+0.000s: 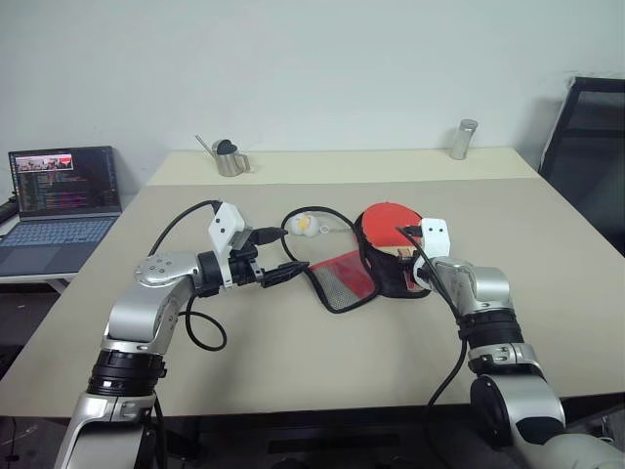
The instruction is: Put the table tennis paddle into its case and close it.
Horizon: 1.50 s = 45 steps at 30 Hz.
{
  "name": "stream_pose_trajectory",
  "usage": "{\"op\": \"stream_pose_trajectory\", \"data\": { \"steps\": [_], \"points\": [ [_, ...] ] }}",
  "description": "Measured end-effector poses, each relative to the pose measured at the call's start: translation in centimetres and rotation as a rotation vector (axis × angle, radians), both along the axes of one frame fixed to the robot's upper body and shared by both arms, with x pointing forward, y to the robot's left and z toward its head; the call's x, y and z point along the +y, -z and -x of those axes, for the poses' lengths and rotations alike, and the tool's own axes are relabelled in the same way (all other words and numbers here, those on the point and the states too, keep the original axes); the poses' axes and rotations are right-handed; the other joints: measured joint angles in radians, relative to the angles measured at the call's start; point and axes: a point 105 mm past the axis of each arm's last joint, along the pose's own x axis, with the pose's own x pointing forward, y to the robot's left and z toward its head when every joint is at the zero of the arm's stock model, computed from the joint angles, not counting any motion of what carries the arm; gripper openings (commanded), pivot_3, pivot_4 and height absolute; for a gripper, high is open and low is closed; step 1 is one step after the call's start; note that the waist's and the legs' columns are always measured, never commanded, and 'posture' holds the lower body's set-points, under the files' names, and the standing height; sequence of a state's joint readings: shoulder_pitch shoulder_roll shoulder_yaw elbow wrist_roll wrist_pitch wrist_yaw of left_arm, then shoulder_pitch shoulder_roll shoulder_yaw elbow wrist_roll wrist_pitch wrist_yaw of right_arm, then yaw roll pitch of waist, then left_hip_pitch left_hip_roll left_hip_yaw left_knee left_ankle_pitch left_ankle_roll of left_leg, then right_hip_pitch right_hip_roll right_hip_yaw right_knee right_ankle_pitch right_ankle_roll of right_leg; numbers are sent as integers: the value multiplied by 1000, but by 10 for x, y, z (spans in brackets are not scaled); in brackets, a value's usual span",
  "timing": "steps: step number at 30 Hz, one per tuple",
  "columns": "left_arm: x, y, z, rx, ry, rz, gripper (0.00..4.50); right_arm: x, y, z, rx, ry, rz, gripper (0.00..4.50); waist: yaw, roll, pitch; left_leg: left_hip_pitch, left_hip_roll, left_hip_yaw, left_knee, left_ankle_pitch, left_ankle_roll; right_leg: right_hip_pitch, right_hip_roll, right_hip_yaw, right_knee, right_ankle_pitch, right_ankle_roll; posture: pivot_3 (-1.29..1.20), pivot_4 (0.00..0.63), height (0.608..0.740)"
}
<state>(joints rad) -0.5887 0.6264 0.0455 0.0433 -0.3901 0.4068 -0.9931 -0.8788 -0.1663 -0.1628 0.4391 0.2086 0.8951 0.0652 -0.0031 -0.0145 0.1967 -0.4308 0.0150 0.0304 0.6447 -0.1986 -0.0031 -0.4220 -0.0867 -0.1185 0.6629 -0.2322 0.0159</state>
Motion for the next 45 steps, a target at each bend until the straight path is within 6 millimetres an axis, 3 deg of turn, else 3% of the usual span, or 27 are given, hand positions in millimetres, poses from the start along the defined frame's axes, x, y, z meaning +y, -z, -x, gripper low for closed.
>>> {"op": "stream_pose_trajectory", "data": {
  "steps": [5,7,11,15,22,25,31,40,45],
  "points": [
    [1,2,0,4,-3,-2,4500,10,-18,2,-53,-39,-4,4435,0,0,0,0,0,0,0,0,0,0,0,0,0,0,0,0,150,740],
    [2,5,1,11,-5,-3,4500,16,-27,5,-78,-71,5,4435,0,0,0,0,0,-1,0,0,0,0,0,0,0,0,0,0,150,740],
    [7,8,0,20,-24,-15,4500,25,-64,18,-178,-191,0,4435,1,0,0,0,0,-2,0,0,0,0,0,0,0,0,0,0,150,740],
    [25,17,-7,27,-110,-48,4500,20,-103,41,-306,-364,64,4435,3,0,0,0,0,-2,0,0,0,0,0,-1,-1,0,0,0,150,740],
    [41,28,-20,37,-207,-75,4500,7,-127,77,-367,-642,153,4435,4,-1,0,0,0,-2,0,0,0,0,0,-2,-2,0,0,0,150,740],
    [51,36,-30,64,-273,-98,4500,7,-131,94,-354,-768,152,4435,3,-1,0,0,1,-2,0,0,1,0,0,-2,-2,0,0,0,150,740],
    [61,42,-54,57,-402,-138,4500,5,-128,102,-332,-817,143,4435,5,-4,2,0,0,-2,0,0,1,1,0,-2,-1,0,0,0,150,740],
    [53,82,-80,186,-471,-179,4500,8,-129,104,-346,-815,145,4435,6,-10,6,0,0,-1,0,0,1,0,-1,-2,-2,0,0,0,150,740],
    [41,86,-89,203,-452,-181,4500,6,-130,102,-350,-797,150,4435,10,-11,6,-1,0,-1,1,0,1,1,-1,-3,-1,0,0,0,150,740]
  ]
}}
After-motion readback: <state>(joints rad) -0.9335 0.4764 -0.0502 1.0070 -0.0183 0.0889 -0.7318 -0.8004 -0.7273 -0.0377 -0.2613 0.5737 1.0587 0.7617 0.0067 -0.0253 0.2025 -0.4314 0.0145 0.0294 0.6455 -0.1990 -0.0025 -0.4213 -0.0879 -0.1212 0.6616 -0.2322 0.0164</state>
